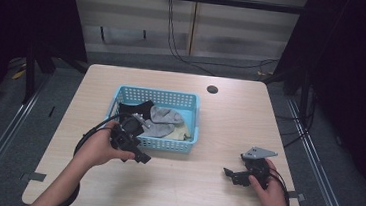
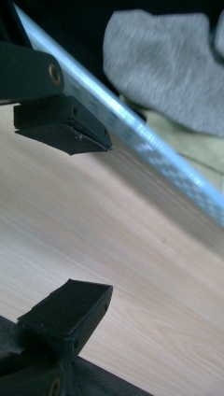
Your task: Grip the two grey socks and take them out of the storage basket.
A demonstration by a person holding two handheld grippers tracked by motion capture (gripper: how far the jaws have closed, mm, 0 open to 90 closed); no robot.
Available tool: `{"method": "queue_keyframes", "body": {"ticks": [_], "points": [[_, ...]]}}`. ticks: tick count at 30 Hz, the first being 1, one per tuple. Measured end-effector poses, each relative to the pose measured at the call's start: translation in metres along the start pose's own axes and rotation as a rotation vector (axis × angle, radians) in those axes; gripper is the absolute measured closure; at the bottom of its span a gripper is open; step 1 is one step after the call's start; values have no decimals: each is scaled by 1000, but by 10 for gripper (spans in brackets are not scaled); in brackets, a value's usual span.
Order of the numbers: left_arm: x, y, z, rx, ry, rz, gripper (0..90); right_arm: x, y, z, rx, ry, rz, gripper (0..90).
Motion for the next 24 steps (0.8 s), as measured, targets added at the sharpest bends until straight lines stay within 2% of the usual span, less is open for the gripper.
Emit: {"method": "queue_keyframes", "body": {"ticks": [8,14,17,21,24], "points": [[-15,23,-4,-8,26,-56,248,0,0,0,0,1,1,109],[-27,41,-6,-40,31,-98,248,0,0,0,0,-2,-2,109],[-30,47,-6,-41,35,-114,248,0,0,0,0,0,0,109],[-36,61,-5,-67,34,-164,248,0,0,0,0,0,1,109],[-38,71,-1,-87,39,-188,253,0,0,0,-1,-2,-3,109]]}}
Point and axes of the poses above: each handheld gripper's, and its own axes: z roughly forward along the jaws, x roughly out of its underside, y roughly to its left, the point moved 3 cm from there along z, roughly forward along the jaws, and after that the axes turned 13 degrees about z, right-handed, at the moved point
